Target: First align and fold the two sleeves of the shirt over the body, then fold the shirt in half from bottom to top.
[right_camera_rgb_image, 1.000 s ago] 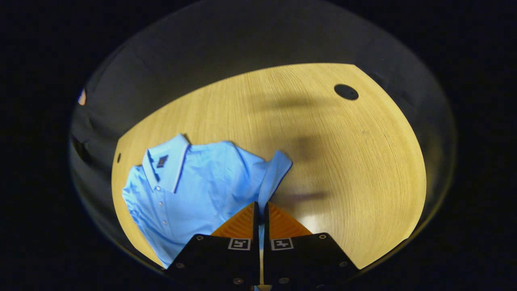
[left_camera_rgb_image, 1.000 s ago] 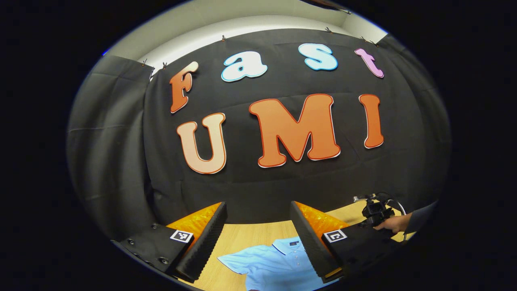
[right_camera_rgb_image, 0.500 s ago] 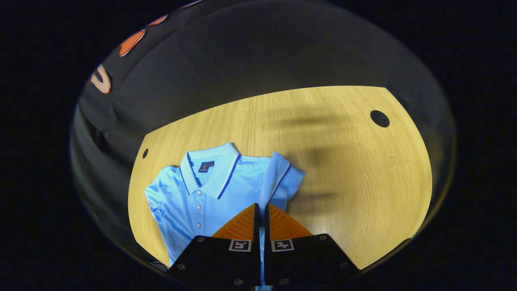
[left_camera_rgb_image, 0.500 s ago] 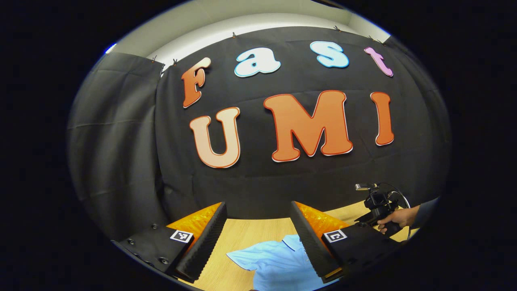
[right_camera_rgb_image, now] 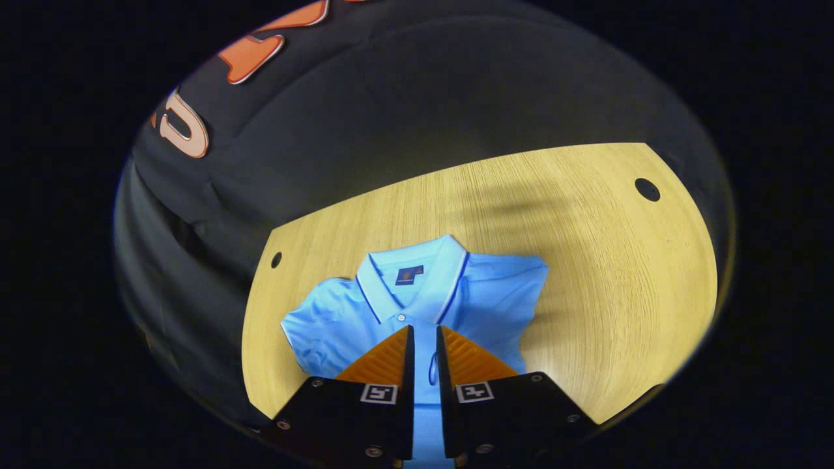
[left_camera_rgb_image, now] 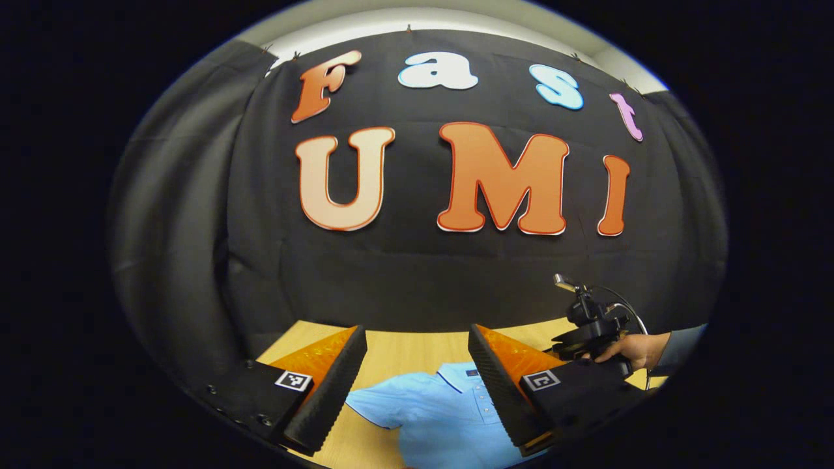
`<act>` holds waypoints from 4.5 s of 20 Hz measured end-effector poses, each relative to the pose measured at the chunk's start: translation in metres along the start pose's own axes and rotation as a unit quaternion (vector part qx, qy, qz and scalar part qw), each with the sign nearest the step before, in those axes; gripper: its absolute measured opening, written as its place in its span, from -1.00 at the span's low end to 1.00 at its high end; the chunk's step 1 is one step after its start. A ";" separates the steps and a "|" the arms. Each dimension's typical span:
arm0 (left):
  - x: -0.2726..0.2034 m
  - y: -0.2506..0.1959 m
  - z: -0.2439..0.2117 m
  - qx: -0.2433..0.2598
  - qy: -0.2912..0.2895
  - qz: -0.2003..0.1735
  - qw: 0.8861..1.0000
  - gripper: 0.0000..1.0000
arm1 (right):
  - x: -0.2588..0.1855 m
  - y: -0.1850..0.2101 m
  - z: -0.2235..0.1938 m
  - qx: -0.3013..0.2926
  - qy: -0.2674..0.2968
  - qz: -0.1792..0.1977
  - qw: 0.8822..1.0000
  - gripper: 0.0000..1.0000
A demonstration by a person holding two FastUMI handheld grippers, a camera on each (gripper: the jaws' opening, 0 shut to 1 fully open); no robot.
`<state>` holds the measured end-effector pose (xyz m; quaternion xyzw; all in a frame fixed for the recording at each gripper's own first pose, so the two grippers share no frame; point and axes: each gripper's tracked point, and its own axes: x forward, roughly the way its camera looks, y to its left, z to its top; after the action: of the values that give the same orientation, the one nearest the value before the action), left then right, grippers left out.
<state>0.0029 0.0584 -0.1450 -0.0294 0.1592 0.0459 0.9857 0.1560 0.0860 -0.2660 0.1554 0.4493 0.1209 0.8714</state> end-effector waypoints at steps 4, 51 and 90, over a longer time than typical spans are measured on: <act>0.033 0.039 -0.041 -0.044 0.063 -0.023 0.997 1.00 | -0.028 0.005 0.001 -0.007 -0.042 -0.032 0.999 -0.19; 0.165 0.031 -0.268 -0.082 0.414 -0.003 0.907 -0.81 | -0.204 -0.129 -0.170 0.134 -0.138 -0.161 0.968 0.95; -0.075 -0.034 -0.302 -0.054 0.452 -0.088 0.886 1.00 | -0.195 -0.079 -0.321 0.032 -0.013 -0.084 0.996 0.97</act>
<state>-0.1583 -0.0031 -0.4062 -0.1142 0.5811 -0.0502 0.8042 -0.2121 -0.0032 -0.3264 0.1465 0.4533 0.0303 0.8787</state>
